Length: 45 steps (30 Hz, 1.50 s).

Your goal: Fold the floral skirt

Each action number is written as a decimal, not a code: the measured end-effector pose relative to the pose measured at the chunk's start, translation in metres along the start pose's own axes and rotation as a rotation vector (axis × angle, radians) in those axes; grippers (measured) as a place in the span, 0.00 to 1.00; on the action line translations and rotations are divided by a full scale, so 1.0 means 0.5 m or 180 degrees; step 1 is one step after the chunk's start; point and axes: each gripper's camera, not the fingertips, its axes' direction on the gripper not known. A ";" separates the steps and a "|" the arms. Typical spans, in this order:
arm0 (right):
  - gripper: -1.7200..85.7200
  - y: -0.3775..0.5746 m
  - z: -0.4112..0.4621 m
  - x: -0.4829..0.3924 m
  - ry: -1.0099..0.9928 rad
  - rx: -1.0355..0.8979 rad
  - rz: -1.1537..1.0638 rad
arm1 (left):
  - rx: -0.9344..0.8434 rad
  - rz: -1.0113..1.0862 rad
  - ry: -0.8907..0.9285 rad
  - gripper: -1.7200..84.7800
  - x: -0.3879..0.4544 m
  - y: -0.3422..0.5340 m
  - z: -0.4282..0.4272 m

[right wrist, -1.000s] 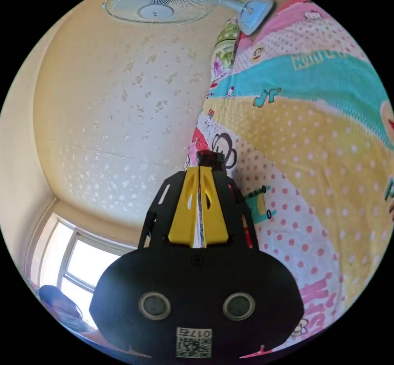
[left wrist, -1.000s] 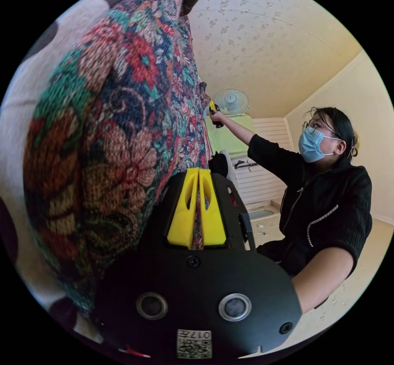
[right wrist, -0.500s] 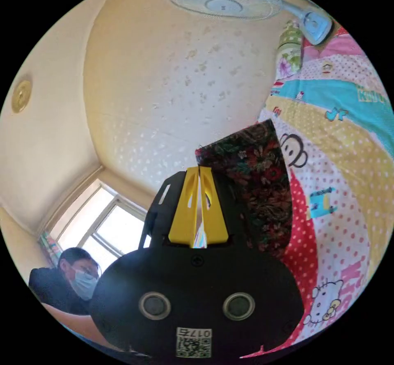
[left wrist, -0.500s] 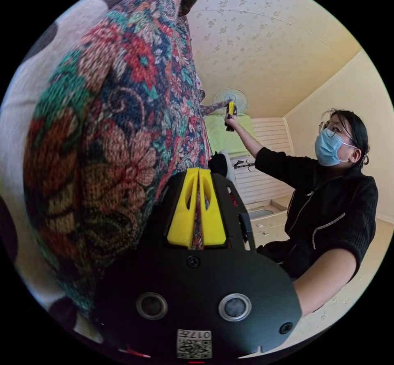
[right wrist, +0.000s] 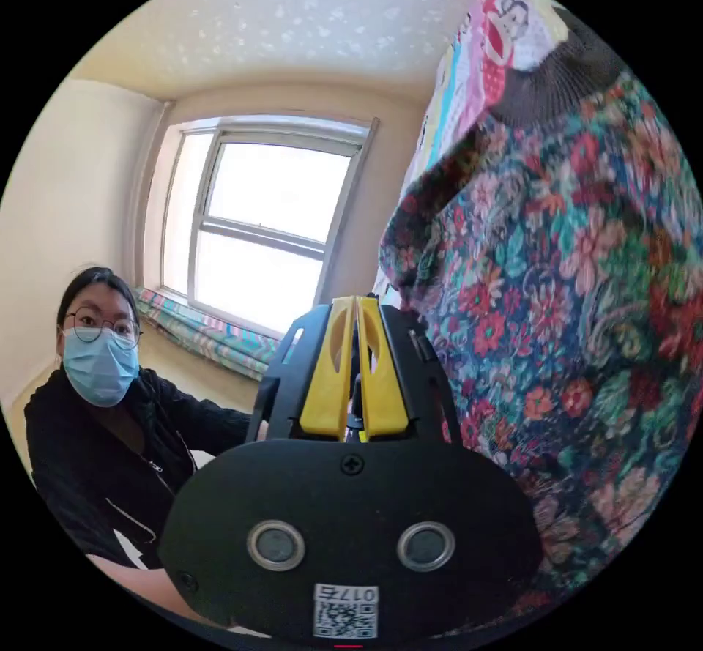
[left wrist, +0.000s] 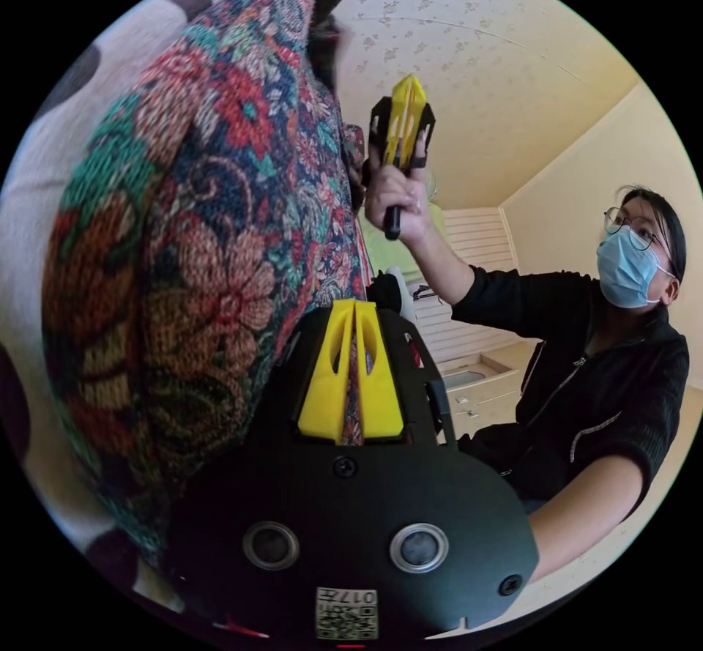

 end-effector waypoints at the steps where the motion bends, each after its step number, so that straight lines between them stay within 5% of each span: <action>1: 0.06 0.038 0.023 0.017 -0.0142 -0.0009 0.0148 | 0.0002 0.0009 0.0003 0.01 0.000 0.000 -0.001; 5: 0.09 0.084 0.018 -0.042 0.0449 -0.0271 -0.0003 | 0.0005 0.0031 0.0009 0.01 0.001 0.002 -0.003; 10: 0.10 0.019 -0.105 -0.256 0.2897 -0.0171 -0.0979 | 0.0005 0.0026 -0.0005 0.01 0.004 0.005 -0.004; 13: 0.11 -0.013 -0.142 -0.288 0.3673 -0.0151 -0.1165 | 0.0000 0.0009 -0.0015 0.02 0.010 0.007 -0.004; 16: 0.10 -0.011 -0.125 -0.164 0.3931 -0.0871 -0.0530 | 0.0011 0.0046 0.0020 0.03 0.029 0.013 -0.005; 21: 0.10 0.055 -0.112 -0.155 0.3832 -0.0202 -0.0929 | 0.0305 0.0502 -0.0317 0.16 0.156 -0.004 -0.017; 26: 0.09 0.066 -0.086 -0.173 0.3902 -0.0100 -0.0896 | 0.1842 0.0592 -0.1276 0.21 0.297 -0.101 -0.095; 28: 0.09 0.061 -0.082 -0.177 0.3861 -0.0121 -0.0823 | 0.2008 0.0513 -0.1633 0.20 0.308 -0.155 -0.094; 31: 0.09 0.055 -0.078 -0.181 0.3812 -0.0122 -0.0713 | 0.1501 0.0133 -0.2127 0.14 0.275 -0.249 -0.048; 34: 0.10 0.056 -0.069 -0.187 0.3835 -0.0071 -0.0633 | 0.0868 0.0309 -0.3509 0.07 0.202 -0.257 0.041; 42: 0.10 0.066 -0.046 -0.195 0.3918 0.0039 -0.0607 | 0.2348 0.0349 -0.3310 0.11 0.275 -0.024 -0.183; 45: 0.09 0.069 -0.040 -0.197 0.3945 0.0049 -0.0613 | 0.2786 0.0150 -0.2580 0.13 0.220 0.016 -0.309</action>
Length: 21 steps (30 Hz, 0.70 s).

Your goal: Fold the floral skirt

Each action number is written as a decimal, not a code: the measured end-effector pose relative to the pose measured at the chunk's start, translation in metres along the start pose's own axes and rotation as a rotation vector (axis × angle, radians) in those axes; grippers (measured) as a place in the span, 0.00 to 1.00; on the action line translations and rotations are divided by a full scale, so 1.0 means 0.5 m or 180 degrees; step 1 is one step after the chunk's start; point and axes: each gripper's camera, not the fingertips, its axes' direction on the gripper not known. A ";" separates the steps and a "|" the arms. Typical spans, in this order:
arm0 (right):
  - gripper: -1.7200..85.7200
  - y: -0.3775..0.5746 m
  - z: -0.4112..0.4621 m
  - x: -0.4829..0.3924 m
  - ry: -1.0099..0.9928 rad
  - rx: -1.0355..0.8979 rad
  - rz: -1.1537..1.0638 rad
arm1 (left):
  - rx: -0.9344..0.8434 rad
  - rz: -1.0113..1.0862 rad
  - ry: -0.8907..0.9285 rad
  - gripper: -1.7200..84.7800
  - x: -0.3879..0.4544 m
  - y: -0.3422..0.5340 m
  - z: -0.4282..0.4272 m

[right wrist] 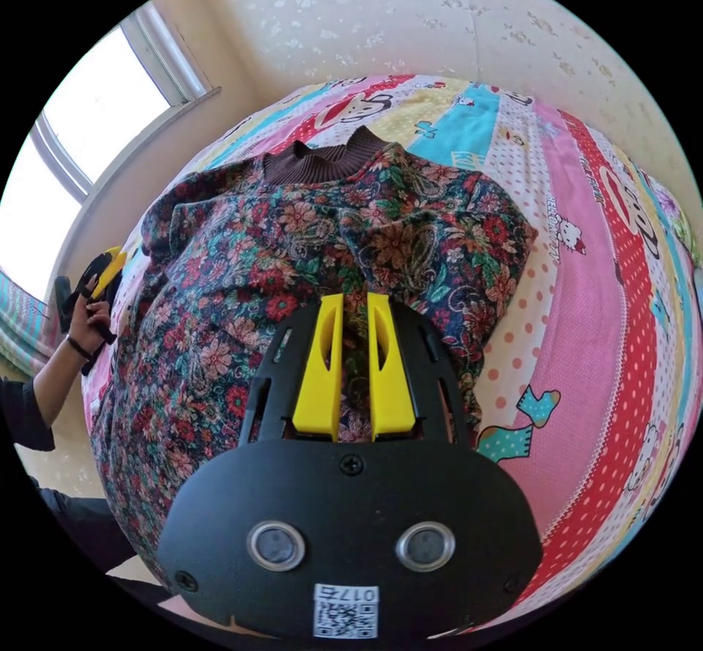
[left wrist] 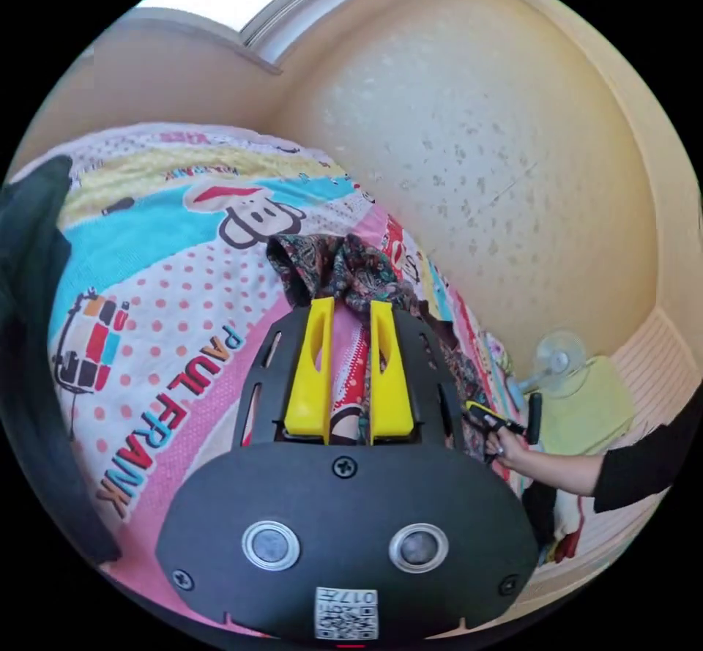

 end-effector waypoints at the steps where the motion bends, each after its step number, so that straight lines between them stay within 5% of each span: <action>1: 0.09 0.000 0.000 -0.005 0.0035 -0.0005 0.0003 | -0.0153 -0.0300 0.0226 0.14 -0.049 -0.019 0.017; 4: 0.09 0.002 0.000 -0.018 0.0113 -0.0007 0.0045 | -0.0643 -0.0989 0.0249 0.23 -0.130 -0.041 0.075; 10: 0.09 0.010 0.003 -0.034 0.0201 0.0014 0.0073 | -0.0078 -0.1774 0.0588 0.23 -0.205 0.004 0.060; 21: 0.09 0.030 0.012 -0.056 0.0332 0.0026 0.0038 | 0.0428 -0.2295 0.0831 0.03 -0.245 0.023 0.092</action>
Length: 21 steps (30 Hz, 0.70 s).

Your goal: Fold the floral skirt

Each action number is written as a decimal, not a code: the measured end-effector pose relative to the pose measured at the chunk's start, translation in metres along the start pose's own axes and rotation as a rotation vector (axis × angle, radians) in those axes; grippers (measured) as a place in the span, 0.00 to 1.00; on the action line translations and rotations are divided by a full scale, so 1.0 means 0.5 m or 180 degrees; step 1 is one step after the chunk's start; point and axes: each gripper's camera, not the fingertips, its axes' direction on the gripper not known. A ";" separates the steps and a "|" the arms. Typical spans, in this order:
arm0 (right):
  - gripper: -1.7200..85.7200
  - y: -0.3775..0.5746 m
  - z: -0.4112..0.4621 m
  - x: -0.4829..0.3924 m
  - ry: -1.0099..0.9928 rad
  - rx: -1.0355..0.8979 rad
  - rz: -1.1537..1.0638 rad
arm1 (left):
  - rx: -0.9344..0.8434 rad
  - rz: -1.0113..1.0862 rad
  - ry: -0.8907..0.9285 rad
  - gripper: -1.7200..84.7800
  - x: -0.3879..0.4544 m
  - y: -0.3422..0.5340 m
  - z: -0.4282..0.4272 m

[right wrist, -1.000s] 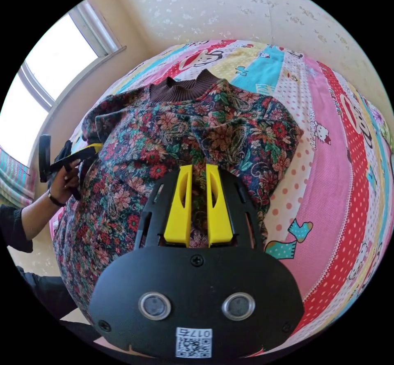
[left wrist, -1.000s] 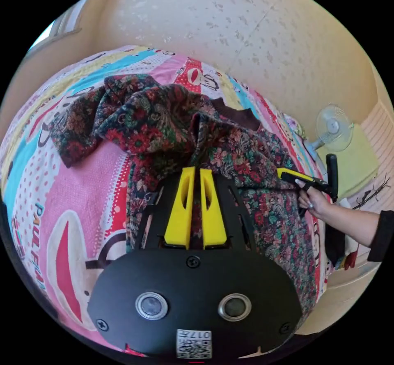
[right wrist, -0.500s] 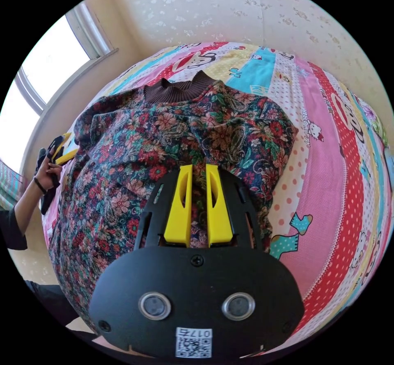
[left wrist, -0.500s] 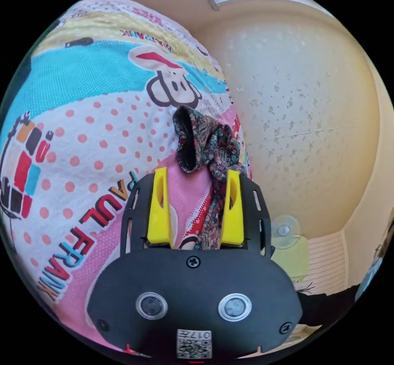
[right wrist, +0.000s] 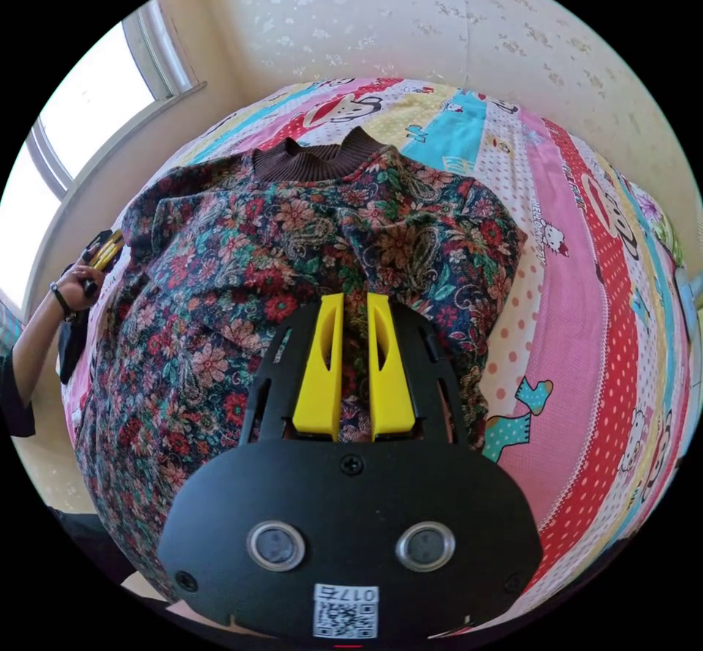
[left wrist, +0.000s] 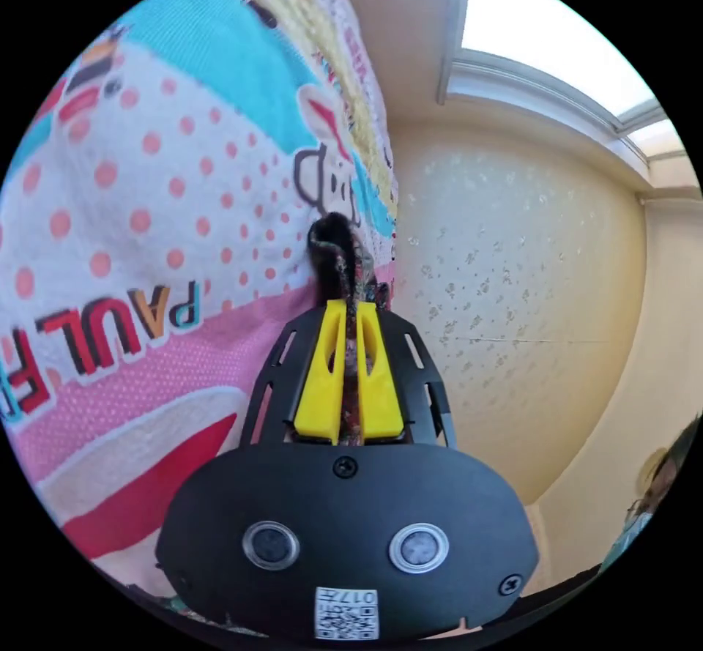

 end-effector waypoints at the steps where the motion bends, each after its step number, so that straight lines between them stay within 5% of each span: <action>1: 0.09 0.002 0.000 0.001 -0.0023 -0.0009 0.0013 | 0.0088 0.0343 -0.0089 0.03 0.048 -0.012 -0.018; 5: 0.09 0.011 0.000 0.003 -0.0065 -0.0007 0.0125 | 0.0285 0.1542 -0.0074 0.02 0.233 -0.078 -0.106; 8: 0.09 0.020 0.005 -0.010 0.0053 0.0001 0.0107 | 0.0809 0.1784 -0.0329 0.02 0.277 -0.135 -0.196; 17: 0.10 0.043 0.003 -0.020 0.0134 -0.0054 0.0279 | 0.1304 0.2051 -0.1249 0.03 0.245 -0.213 -0.332; 21: 0.11 0.038 -0.032 -0.086 0.0540 -0.0071 0.0235 | 0.1082 0.1417 -0.1178 0.03 0.167 -0.268 -0.367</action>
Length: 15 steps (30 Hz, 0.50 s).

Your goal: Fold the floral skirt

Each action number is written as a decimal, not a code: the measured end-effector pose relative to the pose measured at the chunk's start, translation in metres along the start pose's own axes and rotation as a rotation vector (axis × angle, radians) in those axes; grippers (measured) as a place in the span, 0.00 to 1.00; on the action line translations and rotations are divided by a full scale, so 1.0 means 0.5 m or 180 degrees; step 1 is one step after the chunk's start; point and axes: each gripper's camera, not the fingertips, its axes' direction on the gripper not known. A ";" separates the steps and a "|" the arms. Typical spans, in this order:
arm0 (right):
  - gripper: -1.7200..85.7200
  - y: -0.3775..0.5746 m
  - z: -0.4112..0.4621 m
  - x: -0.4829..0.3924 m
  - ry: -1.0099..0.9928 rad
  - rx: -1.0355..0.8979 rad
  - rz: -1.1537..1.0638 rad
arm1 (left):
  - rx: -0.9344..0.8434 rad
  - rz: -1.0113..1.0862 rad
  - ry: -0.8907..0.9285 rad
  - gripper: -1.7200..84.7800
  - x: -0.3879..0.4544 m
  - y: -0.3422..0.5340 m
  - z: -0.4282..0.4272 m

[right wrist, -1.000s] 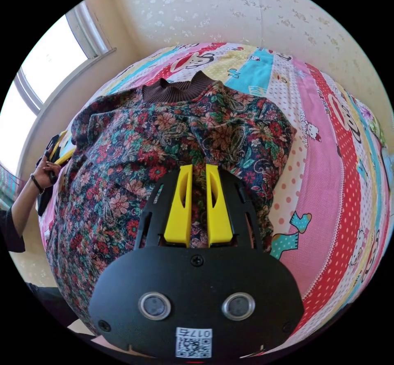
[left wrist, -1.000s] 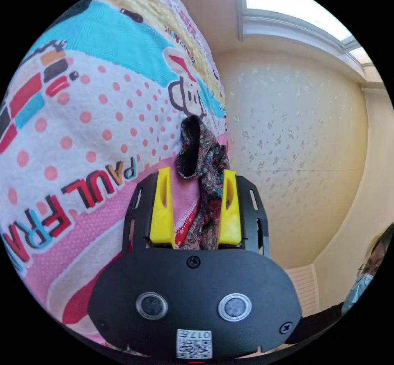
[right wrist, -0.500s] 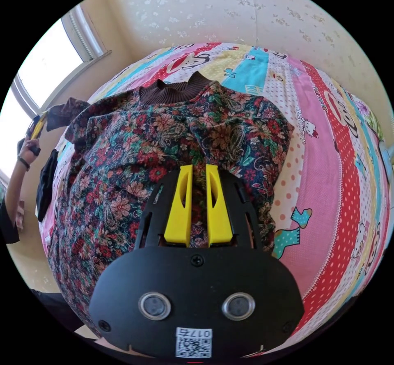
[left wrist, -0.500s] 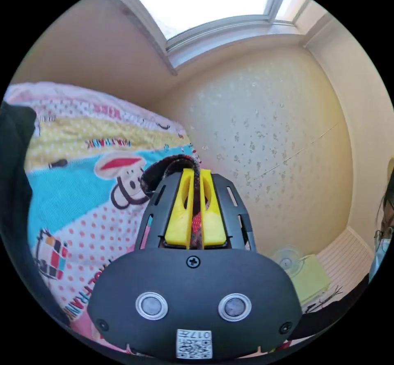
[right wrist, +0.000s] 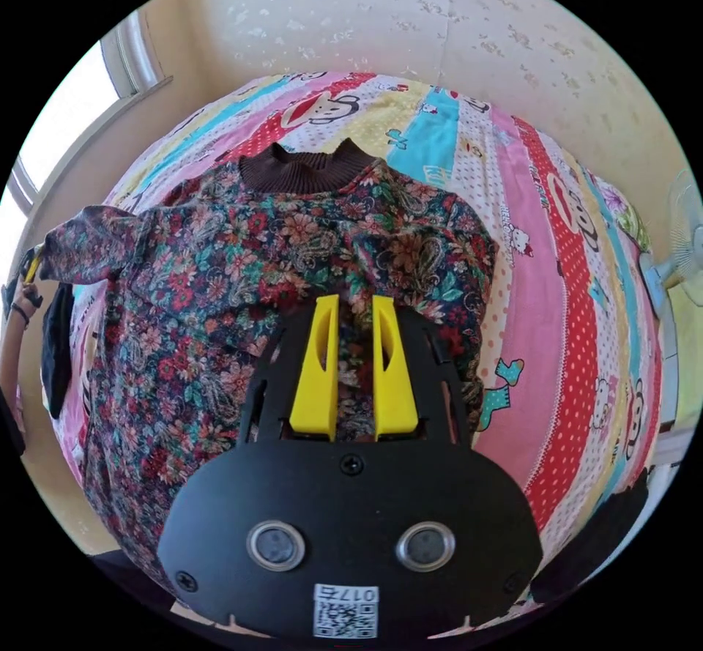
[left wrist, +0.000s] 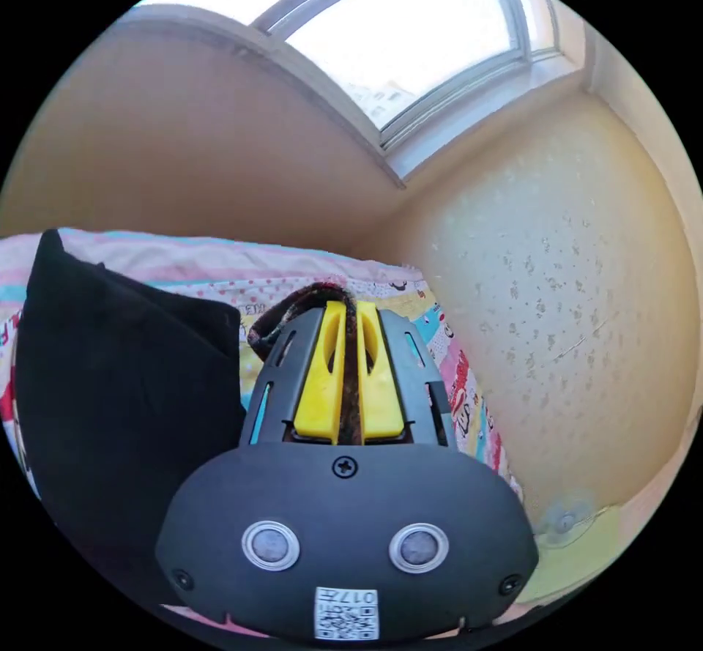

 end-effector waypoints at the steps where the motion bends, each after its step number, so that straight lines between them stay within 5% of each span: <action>1: 0.12 0.006 -0.026 -0.033 0.0015 0.0182 -0.0019 | -0.0137 -0.0232 -0.0003 0.03 -0.033 -0.006 0.006; 5: 0.15 0.032 -0.095 -0.178 -0.0397 0.0651 -0.0568 | -0.0279 -0.0921 0.0565 0.03 -0.064 0.003 -0.017; 12: 0.21 0.105 -0.125 -0.539 -0.1610 0.1246 -0.1054 | -0.0177 -0.0733 0.1426 0.04 0.109 0.045 -0.096; 15: 0.21 0.104 -0.163 -0.648 -0.1653 0.1718 -0.1126 | -0.0171 -0.0813 0.1717 0.05 0.151 0.059 -0.127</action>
